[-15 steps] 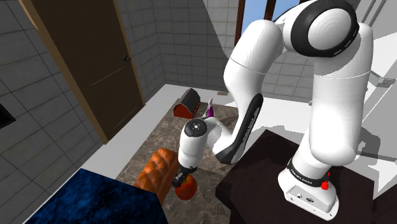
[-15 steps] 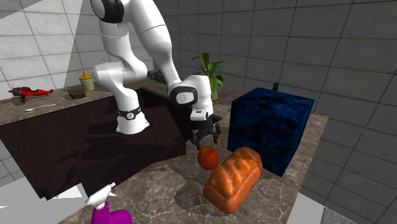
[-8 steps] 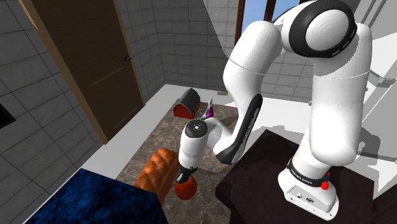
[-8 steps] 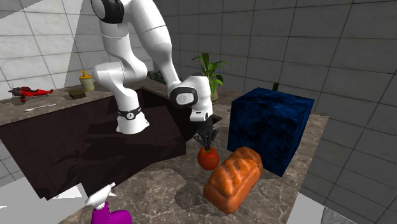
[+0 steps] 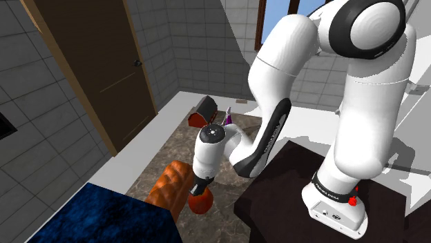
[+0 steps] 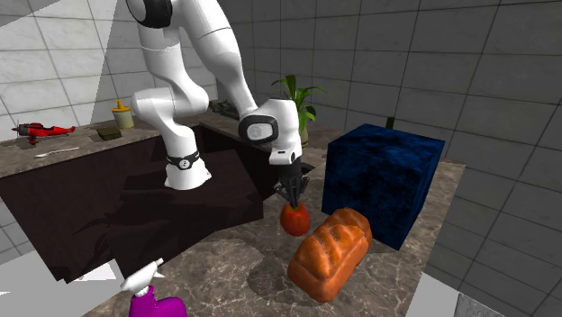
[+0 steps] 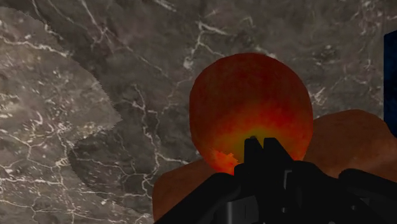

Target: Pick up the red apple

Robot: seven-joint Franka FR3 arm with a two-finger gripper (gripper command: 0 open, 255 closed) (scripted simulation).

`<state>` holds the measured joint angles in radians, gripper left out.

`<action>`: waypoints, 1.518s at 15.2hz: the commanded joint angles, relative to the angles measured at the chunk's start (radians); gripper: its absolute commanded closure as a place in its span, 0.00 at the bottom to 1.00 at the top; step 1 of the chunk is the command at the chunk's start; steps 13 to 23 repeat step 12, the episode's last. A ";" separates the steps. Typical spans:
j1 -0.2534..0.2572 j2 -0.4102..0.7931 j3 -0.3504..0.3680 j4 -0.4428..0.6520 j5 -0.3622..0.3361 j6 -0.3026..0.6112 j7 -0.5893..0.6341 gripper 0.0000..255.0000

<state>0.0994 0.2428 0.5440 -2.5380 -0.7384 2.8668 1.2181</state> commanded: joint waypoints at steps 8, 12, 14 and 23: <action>-0.126 -0.161 0.184 -0.042 0.351 -0.067 -0.270 1.00; -0.135 -0.204 0.208 -0.046 0.445 -0.088 -0.341 1.00; -0.135 -0.204 0.208 -0.046 0.445 -0.088 -0.341 1.00; -0.135 -0.204 0.208 -0.046 0.445 -0.088 -0.341 1.00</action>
